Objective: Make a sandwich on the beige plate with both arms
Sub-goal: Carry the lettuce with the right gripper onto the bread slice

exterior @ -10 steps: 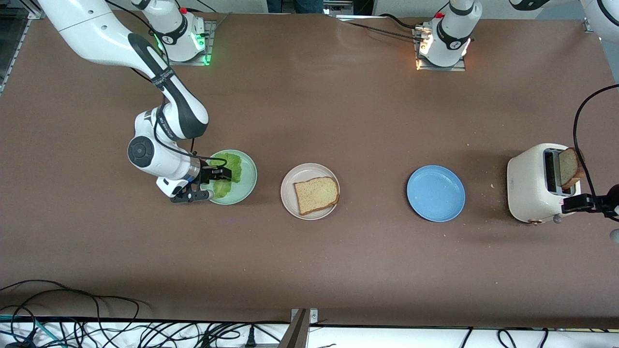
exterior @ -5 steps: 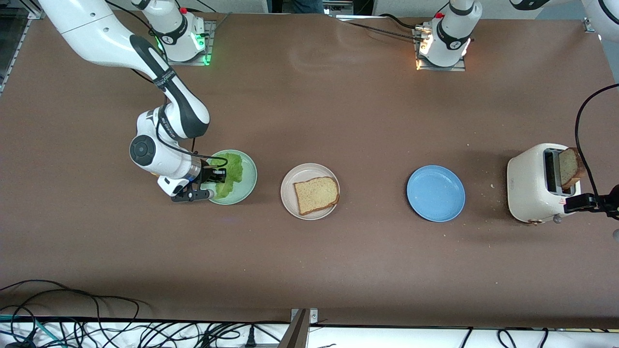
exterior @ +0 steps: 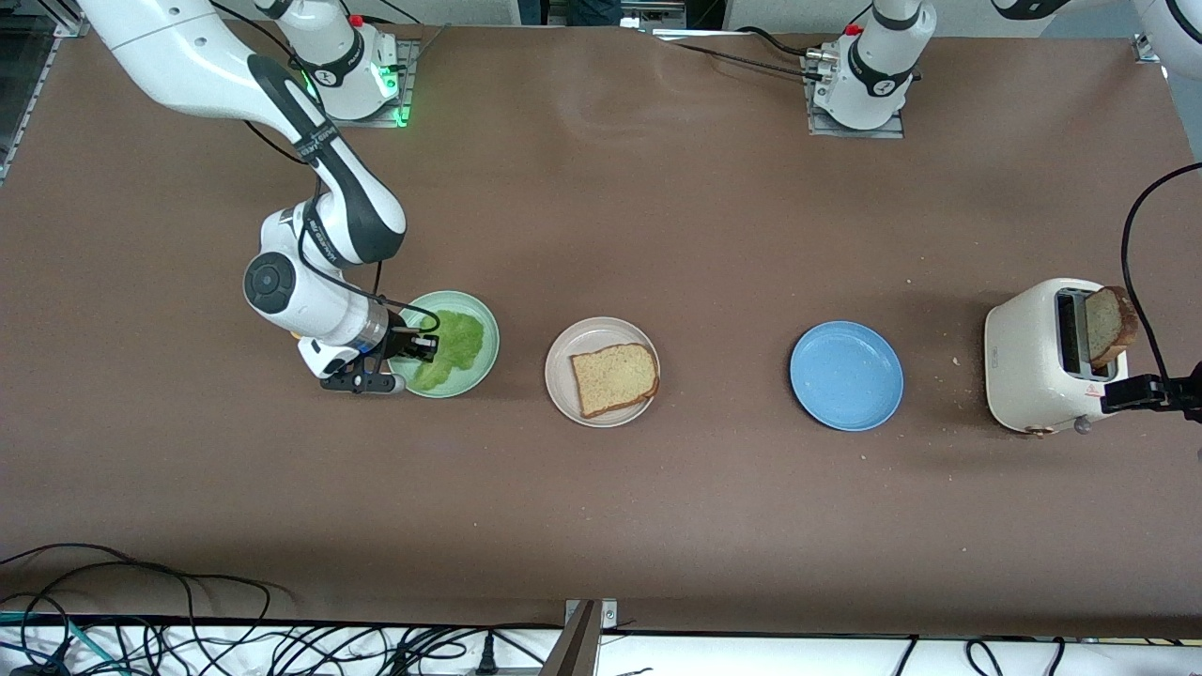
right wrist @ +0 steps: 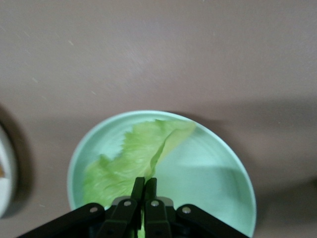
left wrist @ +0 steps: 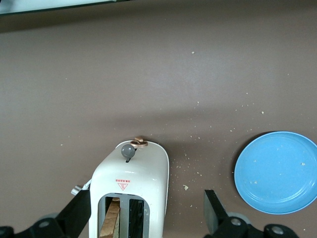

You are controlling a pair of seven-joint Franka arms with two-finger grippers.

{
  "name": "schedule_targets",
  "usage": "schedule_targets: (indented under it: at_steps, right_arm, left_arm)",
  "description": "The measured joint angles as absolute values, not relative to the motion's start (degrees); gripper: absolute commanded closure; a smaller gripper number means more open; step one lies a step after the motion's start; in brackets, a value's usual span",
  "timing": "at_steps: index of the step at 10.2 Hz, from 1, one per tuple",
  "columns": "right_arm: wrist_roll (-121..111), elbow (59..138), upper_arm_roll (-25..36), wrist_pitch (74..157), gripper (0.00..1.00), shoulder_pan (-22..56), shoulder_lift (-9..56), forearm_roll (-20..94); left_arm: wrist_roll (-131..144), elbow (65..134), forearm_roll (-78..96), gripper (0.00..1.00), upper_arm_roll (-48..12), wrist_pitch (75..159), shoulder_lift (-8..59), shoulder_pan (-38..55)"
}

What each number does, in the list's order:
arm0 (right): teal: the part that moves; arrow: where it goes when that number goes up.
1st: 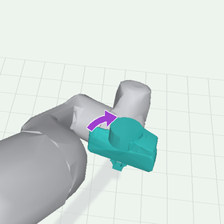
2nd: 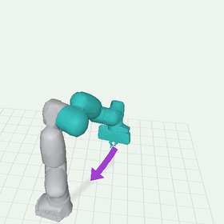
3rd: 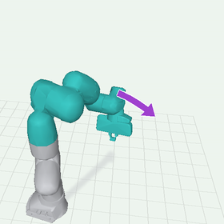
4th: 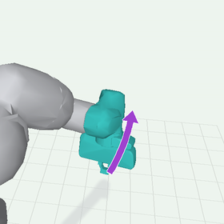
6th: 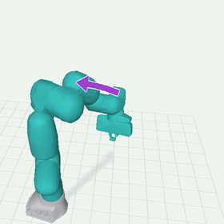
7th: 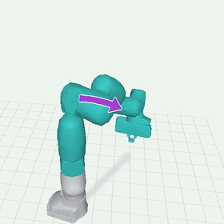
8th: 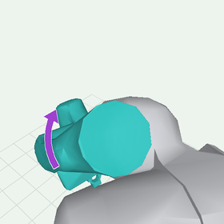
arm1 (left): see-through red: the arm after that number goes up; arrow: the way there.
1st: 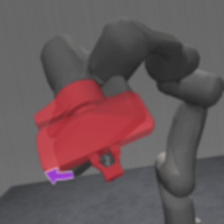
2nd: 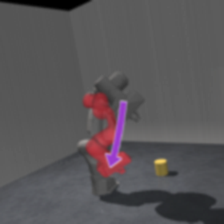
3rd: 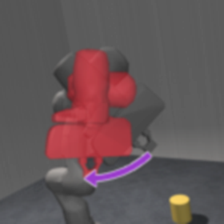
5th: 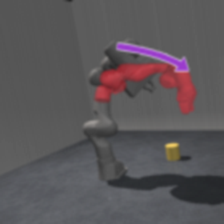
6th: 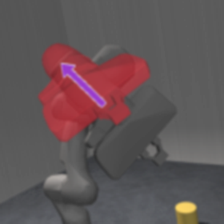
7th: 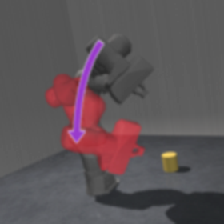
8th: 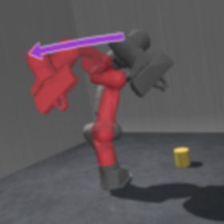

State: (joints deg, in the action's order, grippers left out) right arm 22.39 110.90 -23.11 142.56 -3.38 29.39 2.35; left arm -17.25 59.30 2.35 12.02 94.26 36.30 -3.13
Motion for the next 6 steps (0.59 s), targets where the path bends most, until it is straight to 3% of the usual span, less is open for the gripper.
schedule_targets:
  at_steps: [6]
  right_arm:
    - [44.97, 94.99, -24.13, 134.96, 1.0, 3.52, 31.23, 2.38]
  left_arm:
    - [-17.25, 59.31, 2.35, 0.0, 12.06, 94.26, 36.27, -3.23]
